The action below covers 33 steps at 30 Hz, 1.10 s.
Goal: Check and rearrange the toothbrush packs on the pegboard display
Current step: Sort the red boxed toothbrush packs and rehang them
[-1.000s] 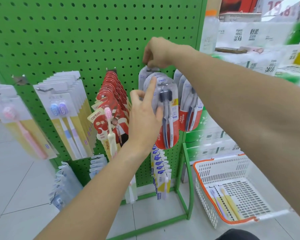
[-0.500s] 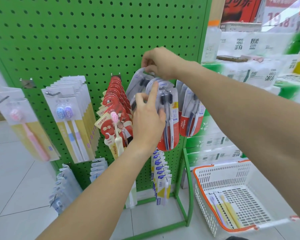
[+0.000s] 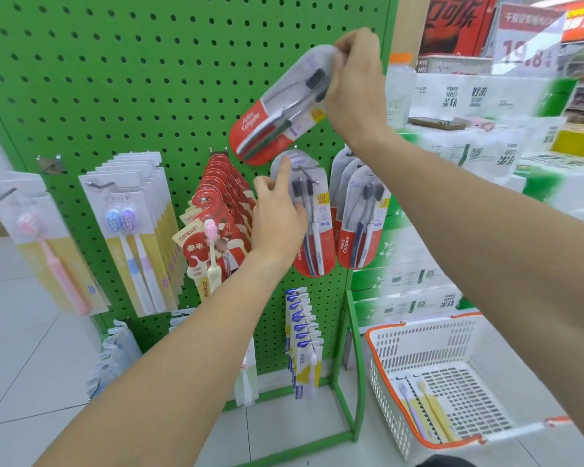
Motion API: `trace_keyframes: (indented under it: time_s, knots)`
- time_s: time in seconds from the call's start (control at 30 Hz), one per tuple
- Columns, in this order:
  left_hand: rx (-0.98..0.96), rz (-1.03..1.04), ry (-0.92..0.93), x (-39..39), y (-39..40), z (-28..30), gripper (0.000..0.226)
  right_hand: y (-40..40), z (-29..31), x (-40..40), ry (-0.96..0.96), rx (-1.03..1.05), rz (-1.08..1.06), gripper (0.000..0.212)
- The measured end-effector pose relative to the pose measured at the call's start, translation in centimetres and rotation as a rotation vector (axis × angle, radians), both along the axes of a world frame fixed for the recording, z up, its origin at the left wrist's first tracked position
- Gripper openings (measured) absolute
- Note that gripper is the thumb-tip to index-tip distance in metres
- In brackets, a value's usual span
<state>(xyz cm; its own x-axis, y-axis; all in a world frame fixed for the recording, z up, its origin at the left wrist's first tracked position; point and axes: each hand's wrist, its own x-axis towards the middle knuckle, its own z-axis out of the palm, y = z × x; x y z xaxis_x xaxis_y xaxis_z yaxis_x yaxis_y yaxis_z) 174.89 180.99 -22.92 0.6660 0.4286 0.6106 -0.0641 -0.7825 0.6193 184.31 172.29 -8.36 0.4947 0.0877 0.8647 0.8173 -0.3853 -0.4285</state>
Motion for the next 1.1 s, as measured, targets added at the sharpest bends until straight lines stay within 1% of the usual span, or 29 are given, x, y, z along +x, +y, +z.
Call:
trace_keyframes:
  time_s: [0.07, 0.13, 0.17, 0.2, 0.27, 0.33, 0.4, 0.43, 0.47, 0.5, 0.53, 0.57, 0.6, 0.67, 0.7, 0.77, 0.8, 0.83, 0.87, 0.93, 0.97, 1.03, 1.1]
  knots:
    - [-0.014, -0.029, -0.010, -0.1, -0.3, 0.0, 0.082, -0.8, -0.1, 0.3, 0.105, 0.099, -0.008, 0.009]
    - [-0.031, -0.028, -0.038, -0.4, -0.7, -0.1, 0.085, -1.6, -0.3, 0.4, 0.210, 0.172, -0.031, 0.013]
    - [-0.032, -0.009, -0.071, -0.6, -1.0, -0.2, 0.083, -2.0, -0.5, 0.5, 0.280, 0.214, -0.034, 0.017]
    - [-0.032, 0.011, -0.120, -0.9, -1.3, -0.2, 0.078, -2.4, -0.7, 0.3, 0.362, 0.262, -0.031, 0.020]
    - [-0.059, 0.027, -0.230, -1.5, -1.9, 0.0, 0.060, -3.2, -1.4, 0.3, 0.520, 0.343, 0.000, 0.021]
    - [-0.162, -0.022, -0.287, -2.4, -2.5, 0.5, 0.041, -3.9, -1.9, 0.6, 0.618, 0.438, 0.085, 0.020]
    - [-0.344, -0.138, -0.262, -3.4, -3.0, 1.1, 0.029, -4.9, -2.5, 1.0, 0.665, 0.455, 0.141, 0.022]
    - [-0.513, -0.233, -0.229, -4.0, -3.0, 1.4, 0.027, -5.5, -2.8, 1.1, 0.669, 0.434, 0.181, 0.022]
    - [-0.737, -0.363, -0.183, -4.7, -3.1, 1.6, 0.028, -5.9, -3.1, 1.1, 0.664, 0.404, 0.236, 0.022]
    - [-0.954, -0.523, -0.130, -5.5, -3.2, 1.6, 0.030, -6.4, -3.4, 0.9, 0.644, 0.360, 0.293, 0.021]
    - [-1.107, -0.675, -0.089, -6.3, -3.2, 1.4, 0.033, -6.9, -3.7, 0.7, 0.624, 0.316, 0.343, 0.020]
    - [-1.189, -0.784, -0.071, -7.0, -3.1, 0.7, 0.038, -7.4, -3.9, 0.3, 0.602, 0.267, 0.371, 0.018]
    - [-1.229, -0.865, -0.066, -7.7, -2.9, -0.2, 0.045, -7.8, -4.2, -0.2, 0.584, 0.218, 0.388, 0.017]
    - [-1.254, -0.994, -0.039, -9.1, -1.7, -2.5, 0.066, -8.7, -4.7, -1.7, 0.539, 0.091, 0.378, 0.017]
    - [-1.272, -1.062, 0.010, -9.7, -0.9, -3.8, 0.075, -9.1, -5.3, -2.6, 0.511, 0.009, 0.361, 0.017]
    - [-1.293, -1.157, 0.150, -10.7, 0.6, -6.2, 0.084, -9.7, -7.0, -4.3, 0.441, -0.157, 0.335, 0.017]
    - [-1.302, -1.163, 0.219, -11.2, 1.1, -7.2, 0.085, -9.9, -8.0, -5.2, 0.413, -0.238, 0.339, 0.015]
    - [-1.307, -1.136, 0.283, -11.7, 1.5, -8.2, 0.082, -9.9, -9.3, -6.0, 0.412, -0.323, 0.362, 0.015]
    - [-1.299, -1.093, 0.335, -12.0, 1.6, -9.1, 0.074, -9.7, -10.9, -6.7, 0.436, -0.401, 0.397, 0.015]
    - [-1.263, -0.999, 0.401, -12.6, 1.3, -10.5, 0.058, -9.1, -14.7, -8.0, 0.488, -0.529, 0.472, 0.015]
    - [-1.240, -0.943, 0.422, -12.7, 1.0, -11.1, 0.055, -8.5, -16.9, -8.4, 0.500, -0.574, 0.497, 0.016]
    - [-1.178, -0.820, 0.458, -12.9, 0.8, -12.6, 0.049, -7.5, -21.3, -9.2, 0.575, -0.623, 0.561, 0.017]
    - [-1.089, -0.688, 0.515, -13.3, 1.0, -14.2, 0.045, -6.6, -25.2, -10.1, 0.659, -0.610, 0.617, 0.017]
